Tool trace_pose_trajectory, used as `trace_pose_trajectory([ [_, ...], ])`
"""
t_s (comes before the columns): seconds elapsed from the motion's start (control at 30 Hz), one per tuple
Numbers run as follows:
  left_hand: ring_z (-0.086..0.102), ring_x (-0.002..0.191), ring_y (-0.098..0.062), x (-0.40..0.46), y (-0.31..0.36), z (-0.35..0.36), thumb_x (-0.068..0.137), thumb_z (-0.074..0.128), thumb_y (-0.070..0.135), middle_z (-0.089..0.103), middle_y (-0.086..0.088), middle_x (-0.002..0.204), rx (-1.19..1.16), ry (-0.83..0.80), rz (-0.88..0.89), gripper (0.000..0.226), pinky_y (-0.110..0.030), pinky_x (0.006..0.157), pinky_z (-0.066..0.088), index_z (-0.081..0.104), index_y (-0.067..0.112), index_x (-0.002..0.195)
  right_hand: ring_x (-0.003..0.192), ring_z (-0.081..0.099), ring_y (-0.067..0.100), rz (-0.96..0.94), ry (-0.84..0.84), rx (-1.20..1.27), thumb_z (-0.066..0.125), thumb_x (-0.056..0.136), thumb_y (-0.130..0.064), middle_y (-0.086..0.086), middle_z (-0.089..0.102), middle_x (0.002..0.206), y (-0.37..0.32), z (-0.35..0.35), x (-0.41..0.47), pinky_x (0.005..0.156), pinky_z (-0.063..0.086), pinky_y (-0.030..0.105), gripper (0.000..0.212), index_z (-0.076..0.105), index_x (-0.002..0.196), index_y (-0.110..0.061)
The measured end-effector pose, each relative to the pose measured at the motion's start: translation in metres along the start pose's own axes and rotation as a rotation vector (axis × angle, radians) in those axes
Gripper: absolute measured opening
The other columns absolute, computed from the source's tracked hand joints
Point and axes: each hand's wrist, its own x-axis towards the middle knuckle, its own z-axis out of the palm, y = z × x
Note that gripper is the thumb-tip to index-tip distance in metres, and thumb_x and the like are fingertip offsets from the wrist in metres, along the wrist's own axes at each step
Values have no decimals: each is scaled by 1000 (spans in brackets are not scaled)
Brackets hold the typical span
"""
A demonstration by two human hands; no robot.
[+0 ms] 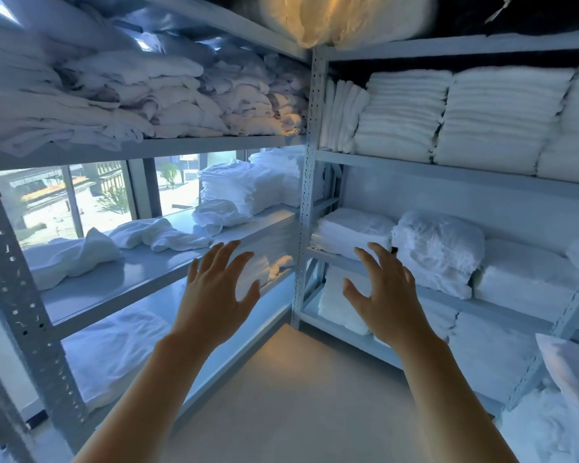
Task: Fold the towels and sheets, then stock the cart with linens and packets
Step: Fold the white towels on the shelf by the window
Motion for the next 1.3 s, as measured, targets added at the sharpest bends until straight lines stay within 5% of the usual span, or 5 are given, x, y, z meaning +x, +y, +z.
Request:
trace_pose_trajectory([
  [0.73, 36, 146, -30, 201, -210, 137, 95, 66, 41, 45, -4, 157, -17, 29, -141, 49, -56, 118, 32, 59, 22, 140, 155, 17, 19, -99, -68, -13, 40, 100, -60, -2, 21, 167, -21, 185, 290, 124, 19, 56, 66, 33, 157, -28],
  [1.3, 35, 148, -27, 276, -361, 213, 96, 63, 45, 41, -2, 160, 107, 6, -351, 50, -57, 118, 30, 57, 25, 141, 154, 18, 20, -299, -204, 99, 48, 99, -55, -1, 22, 167, -71, 359, 479, 124, 16, 55, 65, 35, 157, -27],
])
